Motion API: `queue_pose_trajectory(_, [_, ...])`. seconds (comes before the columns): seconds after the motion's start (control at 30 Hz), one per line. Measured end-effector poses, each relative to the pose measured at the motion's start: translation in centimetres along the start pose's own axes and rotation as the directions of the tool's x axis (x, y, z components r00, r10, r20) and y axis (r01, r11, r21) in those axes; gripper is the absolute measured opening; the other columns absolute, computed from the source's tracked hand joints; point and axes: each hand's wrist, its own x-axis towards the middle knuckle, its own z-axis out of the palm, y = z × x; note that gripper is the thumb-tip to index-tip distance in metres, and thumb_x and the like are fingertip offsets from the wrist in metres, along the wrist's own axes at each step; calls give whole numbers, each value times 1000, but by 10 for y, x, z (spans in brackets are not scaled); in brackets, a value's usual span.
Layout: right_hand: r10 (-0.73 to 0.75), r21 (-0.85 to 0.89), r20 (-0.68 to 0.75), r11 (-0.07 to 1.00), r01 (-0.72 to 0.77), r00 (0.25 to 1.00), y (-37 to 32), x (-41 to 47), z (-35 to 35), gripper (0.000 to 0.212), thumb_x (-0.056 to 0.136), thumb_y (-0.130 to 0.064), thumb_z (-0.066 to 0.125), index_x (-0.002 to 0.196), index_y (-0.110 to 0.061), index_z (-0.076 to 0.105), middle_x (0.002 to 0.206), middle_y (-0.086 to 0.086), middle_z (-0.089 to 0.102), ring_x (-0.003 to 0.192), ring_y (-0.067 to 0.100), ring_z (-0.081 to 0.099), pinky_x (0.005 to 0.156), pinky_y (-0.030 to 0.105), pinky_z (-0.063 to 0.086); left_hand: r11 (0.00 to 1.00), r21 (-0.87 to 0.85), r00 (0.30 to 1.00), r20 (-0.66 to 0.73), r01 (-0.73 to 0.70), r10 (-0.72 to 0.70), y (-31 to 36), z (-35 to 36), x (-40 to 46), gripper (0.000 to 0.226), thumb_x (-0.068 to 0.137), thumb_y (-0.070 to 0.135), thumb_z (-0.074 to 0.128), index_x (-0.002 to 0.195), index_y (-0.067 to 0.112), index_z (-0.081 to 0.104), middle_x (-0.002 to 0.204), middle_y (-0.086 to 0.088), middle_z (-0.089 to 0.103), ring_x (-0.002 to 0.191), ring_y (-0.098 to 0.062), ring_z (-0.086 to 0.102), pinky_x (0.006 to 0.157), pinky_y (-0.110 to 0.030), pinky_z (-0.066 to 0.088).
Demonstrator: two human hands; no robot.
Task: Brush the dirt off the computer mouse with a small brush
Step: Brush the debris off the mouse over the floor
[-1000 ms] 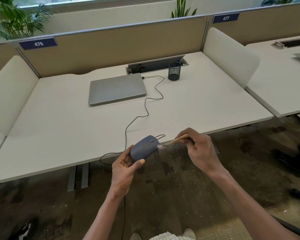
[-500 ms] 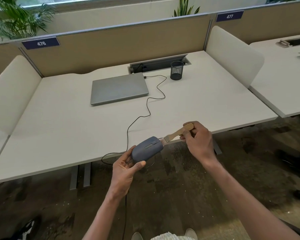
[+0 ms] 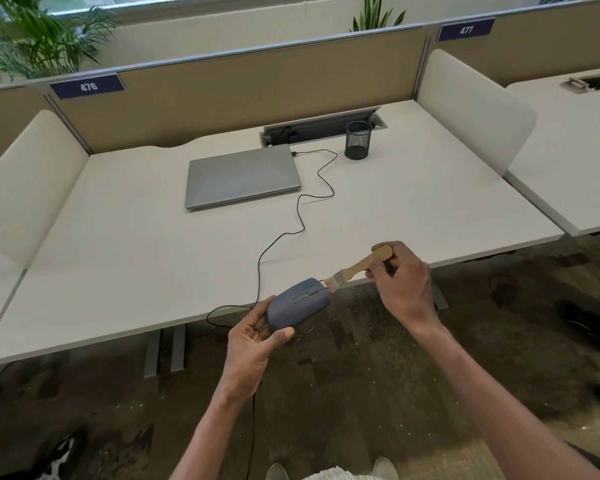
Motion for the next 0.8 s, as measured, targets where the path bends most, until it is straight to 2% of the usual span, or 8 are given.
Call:
queue_pose_trajectory(0.07, [12, -58, 21, 998, -10, 1000, 1, -4, -1, 17, 98, -14, 62, 115, -12, 63, 80, -21, 60, 71, 1, 66, 58, 6, 52, 1000, 1, 1000, 7, -3, 3, -1, 1, 0, 74, 53, 37, 99, 121, 36, 70, 128, 3, 70, 122, -16, 65, 91, -23, 56])
queue_pose_trajectory(0.17, [-3, -160, -8, 987, 2, 1000, 1, -9, -8, 18, 99, -10, 59, 116, -6, 63, 79, -6, 60, 66, 16, 66, 63, 37, 62, 1000, 19, 1000, 20, -7, 6, -1, 3, -2, 71, 54, 38, 99, 120, 38, 71, 128, 2, 70, 122, -16, 65, 91, -22, 56])
queue_pose_trajectory(0.2, [-33, -163, -31, 986, 28, 999, -1, -11, -11, 17, 99, -9, 59, 115, -6, 62, 80, -6, 60, 65, 13, 63, 63, 38, 62, 1000, 22, 1000, 19, -10, 10, -1, 4, -2, 71, 54, 38, 98, 120, 39, 71, 127, 3, 71, 122, -16, 65, 90, -22, 56])
queue_pose_trajectory(0.33, [-259, -84, -33, 963, 256, 965, -20, -23, -21, 22, 94, -10, 66, 115, -11, 61, 87, -9, 64, 67, -1, 61, 63, 6, 51, 999, 26, 1000, 6, -22, 22, 1, 12, -1, 70, 52, 42, 99, 117, 42, 72, 126, 6, 71, 121, -13, 65, 89, -21, 56])
queue_pose_trajectory(0.4, [-336, -42, 22, 941, 337, 942, -26, -30, -26, 21, 93, -10, 66, 113, -12, 61, 91, -8, 66, 74, -3, 62, 68, 1, 47, 999, 26, 1000, 0, -30, 30, 2, 18, 0, 70, 52, 43, 98, 117, 42, 72, 125, 7, 71, 120, -13, 66, 87, -20, 57])
queue_pose_trajectory(0.5, [-350, -56, 100, 933, 357, 931, -24, -38, -34, 21, 92, -3, 66, 110, -12, 62, 90, -6, 68, 75, -6, 60, 70, 5, 47, 999, 21, 999, -13, -37, 37, 3, 25, 1, 69, 54, 42, 97, 117, 42, 71, 125, 7, 71, 120, -14, 66, 88, -21, 57])
queue_pose_trajectory(0.63, [-311, -68, 164, 943, 326, 936, -18, -41, -49, 22, 92, -4, 64, 109, -18, 61, 92, -6, 69, 83, 7, 67, 73, 26, 60, 999, 1, 999, -33, -38, 38, 1, 31, 2, 69, 54, 42, 98, 117, 42, 71, 125, 4, 71, 121, -15, 66, 88, -22, 57])
queue_pose_trajectory(0.8, [-384, -36, 107, 920, 390, 917, -23, -40, -56, 20, 92, -9, 64, 108, -20, 64, 92, -5, 69, 84, 11, 66, 70, 33, 59, 999, -18, 998, -44, -36, 35, -1, 42, 4, 70, 55, 36, 97, 119, 37, 70, 125, 3, 71, 120, -16, 67, 87, -21, 58])
